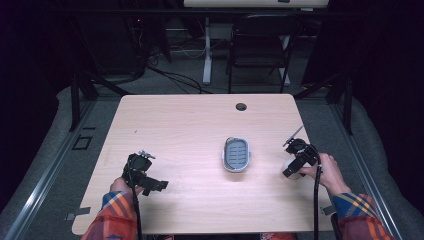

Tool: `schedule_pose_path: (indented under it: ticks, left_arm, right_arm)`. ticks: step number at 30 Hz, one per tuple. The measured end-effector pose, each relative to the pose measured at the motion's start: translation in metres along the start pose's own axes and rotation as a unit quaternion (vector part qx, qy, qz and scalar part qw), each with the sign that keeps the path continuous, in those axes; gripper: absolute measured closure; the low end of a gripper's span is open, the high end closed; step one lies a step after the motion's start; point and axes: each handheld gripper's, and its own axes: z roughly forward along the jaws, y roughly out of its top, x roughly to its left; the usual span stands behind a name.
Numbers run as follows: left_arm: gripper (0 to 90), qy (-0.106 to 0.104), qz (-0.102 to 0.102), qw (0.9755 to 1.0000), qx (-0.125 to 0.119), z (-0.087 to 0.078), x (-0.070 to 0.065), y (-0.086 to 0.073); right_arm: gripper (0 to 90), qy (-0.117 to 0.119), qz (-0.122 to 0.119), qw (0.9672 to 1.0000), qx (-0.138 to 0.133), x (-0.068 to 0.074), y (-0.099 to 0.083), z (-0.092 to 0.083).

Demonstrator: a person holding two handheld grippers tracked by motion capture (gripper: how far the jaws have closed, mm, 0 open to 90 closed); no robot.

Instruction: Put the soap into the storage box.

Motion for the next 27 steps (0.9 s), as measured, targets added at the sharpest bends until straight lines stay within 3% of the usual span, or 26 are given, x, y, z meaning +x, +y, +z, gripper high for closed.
schedule_pose_path:
  ticks: [1,4,9,10,14,15,16,18,22,27]
  left_arm:
    - [0.0,0.0,0.0,1.0,0.0,0.0,0.0,0.0]
    - [0.0,-0.001,0.0,1.0,0.0,0.0,0.0,0.0]
    - [0.0,-0.002,0.0,1.0,0.004,0.001,0.0,0.0]
    - [0.0,-0.002,0.002,1.0,0.004,0.001,0.0,0.0]
    - [0.0,-0.002,0.0,1.0,0.003,0.001,0.0,0.0]
    - [0.0,-0.002,0.001,1.0,0.004,0.001,0.0,0.0]
    - [0.0,-0.002,0.001,1.0,0.004,0.001,0.0,0.0]
    - [0.0,-0.002,0.002,1.0,0.005,0.001,0.0,0.0]
    - [0.0,-0.002,0.002,1.0,0.006,0.001,0.0,0.0]
    - [0.0,-0.002,0.002,1.0,0.005,0.001,-0.001,0.0]
  right_arm:
    - [9.5,0.0,0.019,0.9996,-0.023,0.003,-0.001,0.004]
    - [13.2,0.0,0.018,0.9996,-0.021,0.003,0.001,0.007]
    - [14.4,-0.006,0.019,0.9998,-0.006,0.003,0.006,0.014]
    - [14.5,-0.009,0.009,0.9998,0.013,0.002,0.007,0.012]
    - [16.1,-0.012,-0.004,0.9995,0.028,0.0,0.009,0.013]
    - [16.1,-0.012,-0.004,0.9995,0.028,0.0,0.009,0.013]
    - [16.1,-0.006,0.017,0.9997,0.013,0.002,0.008,0.016]
    - [16.2,-0.007,0.002,0.9993,0.037,0.0,0.01,0.014]
    - [23.2,0.002,0.01,0.9995,0.029,0.001,0.009,0.017]
    - [23.4,0.0,0.008,0.9994,0.034,0.0,0.009,0.016]
